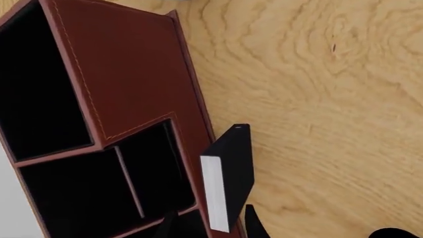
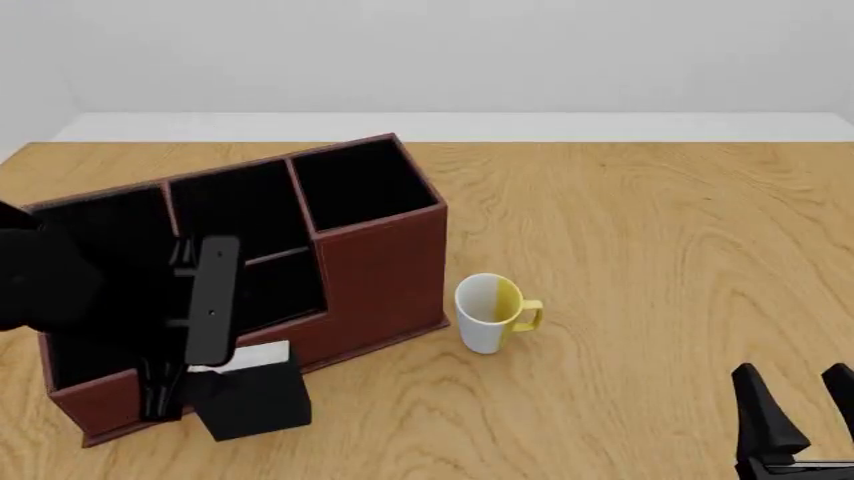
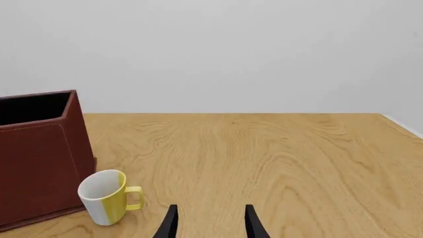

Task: Pick up the book and place it in the front compartment of the caddy.

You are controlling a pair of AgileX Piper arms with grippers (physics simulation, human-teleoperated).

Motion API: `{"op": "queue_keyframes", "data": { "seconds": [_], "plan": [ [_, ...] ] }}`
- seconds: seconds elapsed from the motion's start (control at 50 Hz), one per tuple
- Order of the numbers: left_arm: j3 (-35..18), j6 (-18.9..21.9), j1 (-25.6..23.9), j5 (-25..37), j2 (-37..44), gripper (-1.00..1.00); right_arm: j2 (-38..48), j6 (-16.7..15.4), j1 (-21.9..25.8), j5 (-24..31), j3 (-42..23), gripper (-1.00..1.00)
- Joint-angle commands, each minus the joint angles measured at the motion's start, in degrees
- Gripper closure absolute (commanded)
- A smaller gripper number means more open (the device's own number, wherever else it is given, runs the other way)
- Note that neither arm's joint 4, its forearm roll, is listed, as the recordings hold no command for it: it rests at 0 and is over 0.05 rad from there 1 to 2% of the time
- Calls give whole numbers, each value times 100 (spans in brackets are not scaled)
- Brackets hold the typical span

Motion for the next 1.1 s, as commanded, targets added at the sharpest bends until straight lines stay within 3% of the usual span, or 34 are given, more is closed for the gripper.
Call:
{"op": "queue_keyframes", "data": {
  "seconds": [0.02, 0.1, 0.54, 0.62, 0.92, 1.1],
  "plan": [
    [370, 219, 268, -419, 100, -100, 2, -1, 2, 0, 0, -100],
    [494, 363, 411, -534, 125, -100, 0, 0, -1, 0, 0, -100],
    [810, 267, 507, -1076, 409, -100, 0, 0, 0, 0, 0, -100],
    [984, 469, 696, -1221, 437, -100, 1, -1, 0, 0, 0, -100],
    [1153, 212, 579, -1396, 547, -100, 0, 0, -1, 0, 0, -100],
    [1264, 280, 693, -1511, 577, -100, 1, 1, 0, 0, 0, -100]
  ]
}}
